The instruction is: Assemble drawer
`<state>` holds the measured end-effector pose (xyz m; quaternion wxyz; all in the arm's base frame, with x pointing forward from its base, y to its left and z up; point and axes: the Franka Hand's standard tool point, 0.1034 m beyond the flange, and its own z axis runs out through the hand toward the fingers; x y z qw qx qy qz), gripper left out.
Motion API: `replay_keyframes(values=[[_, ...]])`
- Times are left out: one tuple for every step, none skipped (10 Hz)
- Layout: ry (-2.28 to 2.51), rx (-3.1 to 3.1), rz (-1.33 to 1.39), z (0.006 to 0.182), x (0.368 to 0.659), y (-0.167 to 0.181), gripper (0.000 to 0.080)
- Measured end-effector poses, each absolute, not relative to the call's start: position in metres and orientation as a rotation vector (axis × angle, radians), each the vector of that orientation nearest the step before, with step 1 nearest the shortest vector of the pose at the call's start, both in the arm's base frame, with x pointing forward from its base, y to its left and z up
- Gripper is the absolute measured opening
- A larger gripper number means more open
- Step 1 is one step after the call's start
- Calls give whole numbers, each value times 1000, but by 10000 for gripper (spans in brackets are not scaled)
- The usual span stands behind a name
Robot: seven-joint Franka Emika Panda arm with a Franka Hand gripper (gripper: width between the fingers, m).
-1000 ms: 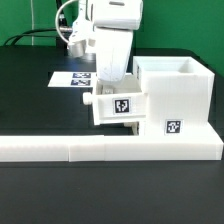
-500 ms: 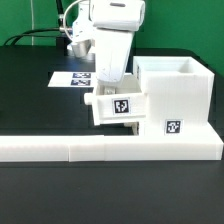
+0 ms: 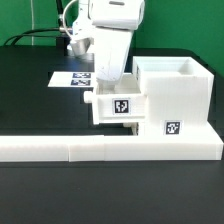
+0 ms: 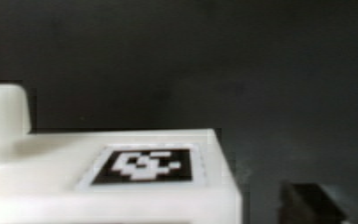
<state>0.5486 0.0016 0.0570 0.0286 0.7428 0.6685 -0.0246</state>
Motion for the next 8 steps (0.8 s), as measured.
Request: replay_keyframes(values=[[2064,2294,-88,60,550,2,578],[2063,2297,-106,67,550,0,578],[2063,2296,-121,76,550,-3,637],[2059,2297,-133,85,550,-8,647],[2087,2273,-146,91,549,-17,647],[2125,2237,-160,101,547,-36,648],[2126,2237,-156,103,547,-46,648],[2127,2240,-159,101,547,-48,648]])
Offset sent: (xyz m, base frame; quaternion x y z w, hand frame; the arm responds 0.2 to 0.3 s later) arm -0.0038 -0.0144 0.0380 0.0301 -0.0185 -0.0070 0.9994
